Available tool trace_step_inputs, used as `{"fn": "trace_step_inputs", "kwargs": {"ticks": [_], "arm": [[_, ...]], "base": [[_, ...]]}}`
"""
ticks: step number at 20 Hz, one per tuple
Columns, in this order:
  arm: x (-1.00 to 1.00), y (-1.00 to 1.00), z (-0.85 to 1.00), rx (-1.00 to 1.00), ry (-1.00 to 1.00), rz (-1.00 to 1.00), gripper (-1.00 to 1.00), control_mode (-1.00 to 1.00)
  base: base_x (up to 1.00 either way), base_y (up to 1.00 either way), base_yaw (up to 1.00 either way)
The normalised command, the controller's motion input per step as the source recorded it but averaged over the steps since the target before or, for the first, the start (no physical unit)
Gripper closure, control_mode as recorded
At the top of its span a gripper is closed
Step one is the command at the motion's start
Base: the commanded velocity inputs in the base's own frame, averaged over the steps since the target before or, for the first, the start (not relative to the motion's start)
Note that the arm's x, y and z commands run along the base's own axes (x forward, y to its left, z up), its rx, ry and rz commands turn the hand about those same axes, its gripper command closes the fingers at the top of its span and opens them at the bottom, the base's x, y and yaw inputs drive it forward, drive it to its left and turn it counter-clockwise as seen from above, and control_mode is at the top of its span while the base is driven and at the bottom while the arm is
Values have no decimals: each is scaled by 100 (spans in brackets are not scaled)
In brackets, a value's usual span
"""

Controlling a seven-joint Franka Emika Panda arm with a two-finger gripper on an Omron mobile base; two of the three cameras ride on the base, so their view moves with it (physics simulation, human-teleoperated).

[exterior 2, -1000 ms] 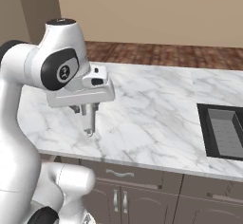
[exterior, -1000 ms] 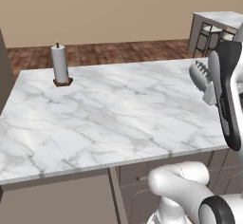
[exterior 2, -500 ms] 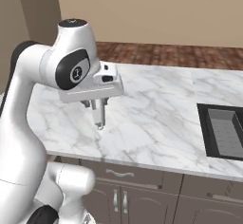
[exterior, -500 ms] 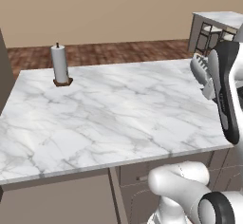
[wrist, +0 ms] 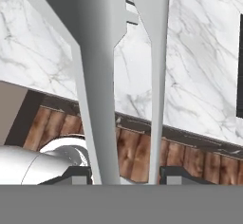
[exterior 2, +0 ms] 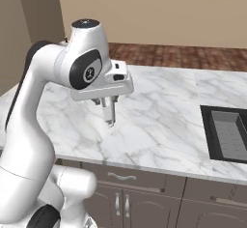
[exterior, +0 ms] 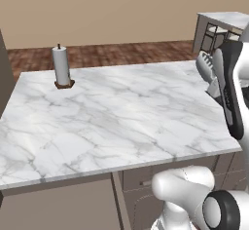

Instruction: Take the tongs from the drawer on the left and place them on the dining counter next to the tray containing the hot dog.

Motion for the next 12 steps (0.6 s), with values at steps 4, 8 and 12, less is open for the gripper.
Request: {"fn": "trace_step_inputs", "kwargs": {"ticks": [4, 8, 12], "arm": [[12, -4, 0, 0, 0, 0, 100, -100], [9, 0, 0, 0, -1, 0, 100, -100], [0, 0, 0, 0, -4, -5, 100, -100]], "base": [[0, 0, 0], [0, 0, 0], [0, 0, 0]]}}
